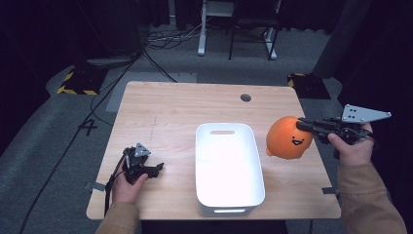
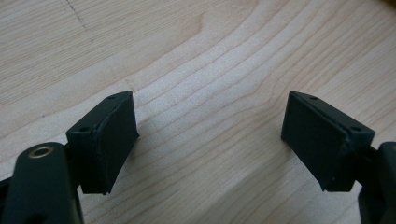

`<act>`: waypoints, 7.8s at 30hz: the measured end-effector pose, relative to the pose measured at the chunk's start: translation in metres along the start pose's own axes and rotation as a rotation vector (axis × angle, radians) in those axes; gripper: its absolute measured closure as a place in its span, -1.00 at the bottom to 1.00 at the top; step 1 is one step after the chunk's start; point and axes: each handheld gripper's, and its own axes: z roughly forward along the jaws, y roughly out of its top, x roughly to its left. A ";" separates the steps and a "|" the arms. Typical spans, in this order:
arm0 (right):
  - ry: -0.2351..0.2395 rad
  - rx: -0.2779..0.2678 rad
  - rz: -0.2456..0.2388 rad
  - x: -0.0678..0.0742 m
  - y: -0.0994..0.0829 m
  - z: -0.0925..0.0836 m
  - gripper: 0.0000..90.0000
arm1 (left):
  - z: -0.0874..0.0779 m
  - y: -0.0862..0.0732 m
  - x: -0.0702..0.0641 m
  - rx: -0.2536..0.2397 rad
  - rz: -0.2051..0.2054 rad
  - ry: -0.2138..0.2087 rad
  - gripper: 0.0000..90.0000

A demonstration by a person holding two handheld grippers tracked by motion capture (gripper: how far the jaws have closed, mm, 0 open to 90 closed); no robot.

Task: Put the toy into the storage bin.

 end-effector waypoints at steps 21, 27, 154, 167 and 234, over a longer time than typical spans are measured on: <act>-0.010 -0.055 -0.013 0.012 0.047 0.006 0.83 | 0.000 0.000 0.000 0.003 -0.001 -0.003 -0.59; 0.021 -0.076 -0.025 0.018 0.060 0.014 0.83 | 0.000 0.000 0.000 0.003 -0.001 -0.001 -0.59; 0.155 0.388 -0.058 0.096 0.013 0.207 0.52 | 0.001 0.001 0.000 0.001 0.002 -0.009 -0.59; 0.132 0.417 -0.053 0.096 0.014 0.200 0.12 | 0.001 0.001 0.000 0.000 0.002 -0.005 -0.59; -0.239 0.365 0.164 0.020 -0.046 0.053 -0.50 | 0.001 0.001 0.000 0.003 0.002 -0.012 -0.59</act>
